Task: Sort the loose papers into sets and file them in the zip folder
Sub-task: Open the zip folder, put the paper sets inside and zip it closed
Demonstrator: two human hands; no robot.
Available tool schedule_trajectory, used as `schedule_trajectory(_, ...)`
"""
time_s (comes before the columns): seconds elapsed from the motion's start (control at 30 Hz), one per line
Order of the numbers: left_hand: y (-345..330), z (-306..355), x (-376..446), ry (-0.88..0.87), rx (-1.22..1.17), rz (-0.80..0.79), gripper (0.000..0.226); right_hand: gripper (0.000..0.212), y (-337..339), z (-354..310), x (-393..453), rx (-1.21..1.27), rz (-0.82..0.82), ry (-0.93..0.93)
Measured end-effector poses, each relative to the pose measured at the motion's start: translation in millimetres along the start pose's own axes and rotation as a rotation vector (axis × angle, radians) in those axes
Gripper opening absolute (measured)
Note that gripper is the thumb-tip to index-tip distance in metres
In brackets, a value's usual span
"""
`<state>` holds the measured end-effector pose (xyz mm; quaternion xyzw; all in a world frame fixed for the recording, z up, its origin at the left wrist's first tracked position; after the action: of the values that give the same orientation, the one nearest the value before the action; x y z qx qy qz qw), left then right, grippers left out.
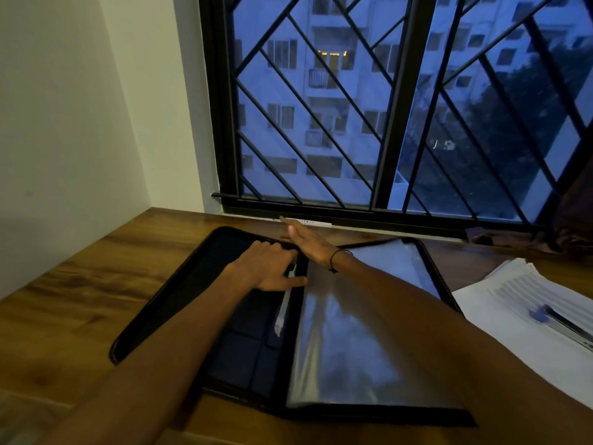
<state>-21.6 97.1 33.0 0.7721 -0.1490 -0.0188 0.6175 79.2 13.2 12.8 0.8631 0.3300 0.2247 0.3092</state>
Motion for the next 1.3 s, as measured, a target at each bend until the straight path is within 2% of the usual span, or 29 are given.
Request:
schedule_trajectory(0.07,0,4,3,-0.015,-0.021,0.054,0.063,0.050,11,-5,-5,0.045,0.130,0.036)
schedule_trajectory(0.13,2,6,11,-0.018,-0.062,0.101,0.069,0.043,32,-1,-14,-0.038,0.252,0.059)
schedule_trajectory(0.33,1,28,44,-0.068,-0.178,0.078,0.074,0.023,102,32,-66,-0.238,0.393,-0.014)
schedule_trajectory(0.47,-10,58,67,-0.115,-0.392,-0.031,0.082,0.006,141,57,-115,-0.320,0.416,-0.117)
schedule_trajectory(0.57,-16,83,80,-0.195,-0.418,-0.044,0.072,0.020,166,80,-151,-0.337,0.402,-0.239)
schedule_trajectory(0.6,-15,92,83,-0.220,-0.431,-0.033,0.066,0.019,175,88,-164,-0.356,0.406,-0.263)
schedule_trajectory(0.67,-11,109,89,-0.247,-0.482,-0.030,0.068,0.004,193,107,-189,-0.421,0.422,-0.324)
schedule_trajectory(0.77,-6,132,101,-0.240,-0.582,-0.030,0.075,0.010,222,164,-222,-0.429,0.419,-0.450)
schedule_trajectory(0.83,-3,151,109,-0.258,-0.671,-0.012,0.068,0.014,230,164,-249,-0.457,0.424,-0.532)
schedule_trajectory(0.97,8,199,120,-0.240,-0.871,-0.039,0.058,0.005,229,141,-300,-0.545,0.402,-0.644)
schedule_trajectory(1.07,7,236,131,-0.220,-0.904,-0.075,0.050,0.032,234,133,-330,-0.675,0.403,-0.680)
schedule_trajectory(1.13,3,254,141,-0.230,-0.869,-0.089,0.048,0.048,242,128,-350,-0.710,0.468,-0.692)
schedule_trajectory(1.2,3,268,148,-0.246,-0.822,-0.098,0.052,0.055,248,127,-370,-0.760,0.493,-0.737)
schedule_trajectory(1.3,4,286,154,-0.210,-0.787,-0.120,0.069,0.065,251,135,-393,-0.767,0.425,-0.840)
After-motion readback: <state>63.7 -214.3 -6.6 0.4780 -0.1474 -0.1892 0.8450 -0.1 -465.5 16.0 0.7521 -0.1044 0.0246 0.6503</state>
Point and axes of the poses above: each hand's wrist, its own x-axis towards the middle knuckle, its own y-axis out of the back of the hand, z = x × y, the point moved 6 cm from there along x, towards the middle knuckle, and after that the axes turned 4 degrees about y, right-handed, at the moved point
